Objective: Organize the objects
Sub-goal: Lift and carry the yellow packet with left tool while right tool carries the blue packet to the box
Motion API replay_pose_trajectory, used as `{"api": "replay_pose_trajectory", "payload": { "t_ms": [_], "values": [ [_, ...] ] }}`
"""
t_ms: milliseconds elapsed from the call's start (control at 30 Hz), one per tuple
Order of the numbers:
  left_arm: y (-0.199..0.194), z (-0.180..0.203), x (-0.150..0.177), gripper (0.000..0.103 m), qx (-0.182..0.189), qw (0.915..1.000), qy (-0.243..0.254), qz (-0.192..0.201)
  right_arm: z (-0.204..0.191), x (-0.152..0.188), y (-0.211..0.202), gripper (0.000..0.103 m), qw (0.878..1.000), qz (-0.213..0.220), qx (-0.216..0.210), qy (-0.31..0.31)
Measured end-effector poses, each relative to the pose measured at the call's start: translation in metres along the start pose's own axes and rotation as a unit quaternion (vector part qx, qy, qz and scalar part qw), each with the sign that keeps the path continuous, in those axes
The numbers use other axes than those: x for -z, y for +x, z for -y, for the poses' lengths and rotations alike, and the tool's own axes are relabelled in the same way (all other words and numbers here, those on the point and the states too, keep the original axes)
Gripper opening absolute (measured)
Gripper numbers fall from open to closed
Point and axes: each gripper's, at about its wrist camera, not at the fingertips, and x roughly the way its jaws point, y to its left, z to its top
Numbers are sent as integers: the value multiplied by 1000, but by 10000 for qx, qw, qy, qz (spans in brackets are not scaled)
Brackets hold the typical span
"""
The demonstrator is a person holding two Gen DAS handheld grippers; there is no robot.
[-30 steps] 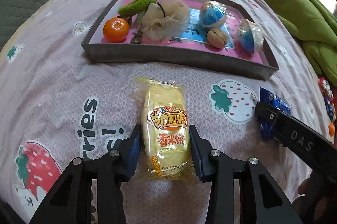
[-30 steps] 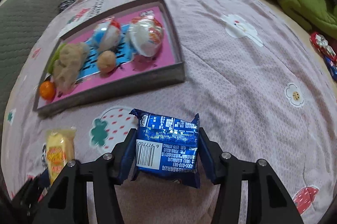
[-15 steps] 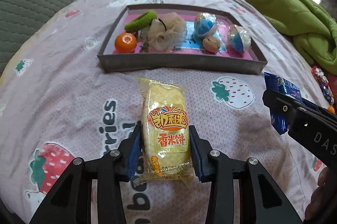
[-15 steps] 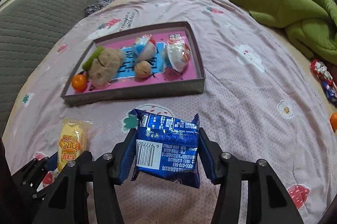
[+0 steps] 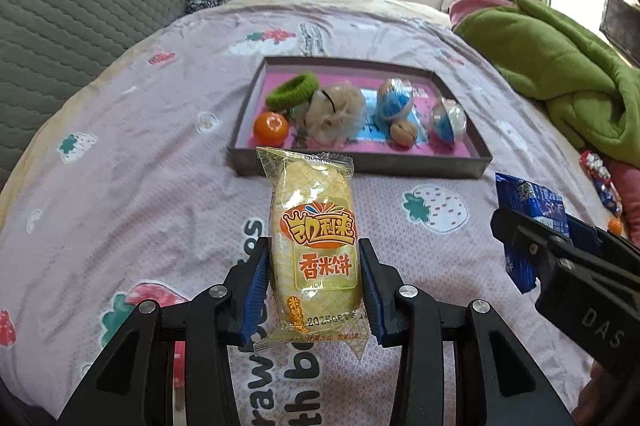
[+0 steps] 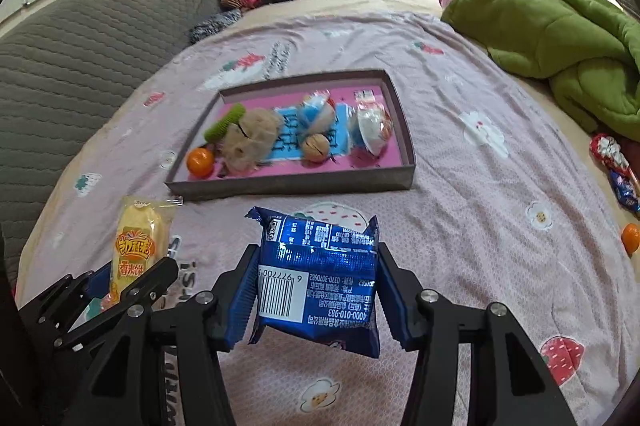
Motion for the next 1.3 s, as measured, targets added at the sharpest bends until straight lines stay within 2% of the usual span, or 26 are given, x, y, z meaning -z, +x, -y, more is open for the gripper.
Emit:
{"api": "replay_pose_trajectory", "payload": {
  "t_ms": [533,967,1133,1300],
  "values": [
    [-51,-1,-9,44,-87,9977,60,663,-15,-2,-48,55,9970,679,-68,-365],
    [-75,-9,-14,44,-69,9955,8,950,-22,-7,-81,55,9918,1165,-139,-502],
    [-85,-13,-21,44,-23,9943,-11,1064,-21,-12,-89,55,9907,1247,-283,-470],
    [-93,-15,-39,44,-27,9924,85,1227,-22,-23,-94,55,9888,1377,-191,-537]
  ]
}}
